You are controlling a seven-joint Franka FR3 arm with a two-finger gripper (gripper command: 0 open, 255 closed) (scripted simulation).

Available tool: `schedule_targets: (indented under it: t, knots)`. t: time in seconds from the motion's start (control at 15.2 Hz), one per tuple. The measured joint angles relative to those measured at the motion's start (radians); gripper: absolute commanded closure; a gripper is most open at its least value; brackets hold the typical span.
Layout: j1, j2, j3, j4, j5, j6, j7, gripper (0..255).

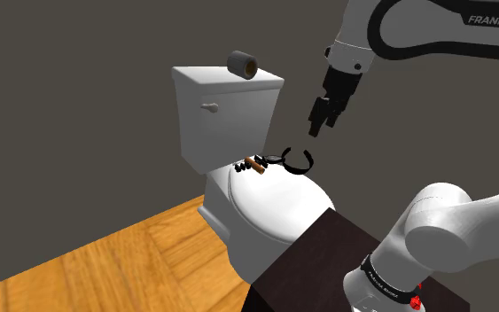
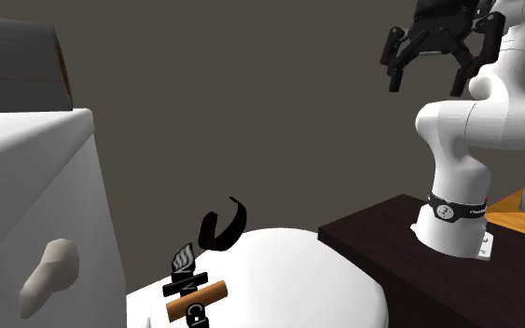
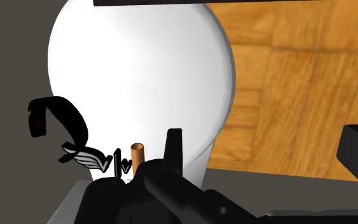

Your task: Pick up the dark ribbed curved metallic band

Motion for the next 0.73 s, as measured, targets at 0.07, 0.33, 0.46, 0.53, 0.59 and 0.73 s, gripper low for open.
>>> schedule_targets:
  t: [0.07,0.33,0.46,0.53,0.59,0.73]
  knots:
    - [0.0,0.0,0.0,0.0,0.0,0.0,0.0,0]
    - [-0.02,-0.013,-0.054,-0.074,-0.044,0.083,-0.065,0]
    - [-0.035,-0.009,-0.09,-0.124,-0.073,0.152,-0.106,0]
    - [-0.042,0.0,-0.107,-0.143,-0.087,0.187,-0.125,0]
    - [-0.05,0.003,-0.125,-0.154,-0.101,0.21,-0.146,0]
    - [-0.068,0.022,-0.165,-0.186,-0.131,0.277,-0.189,0]
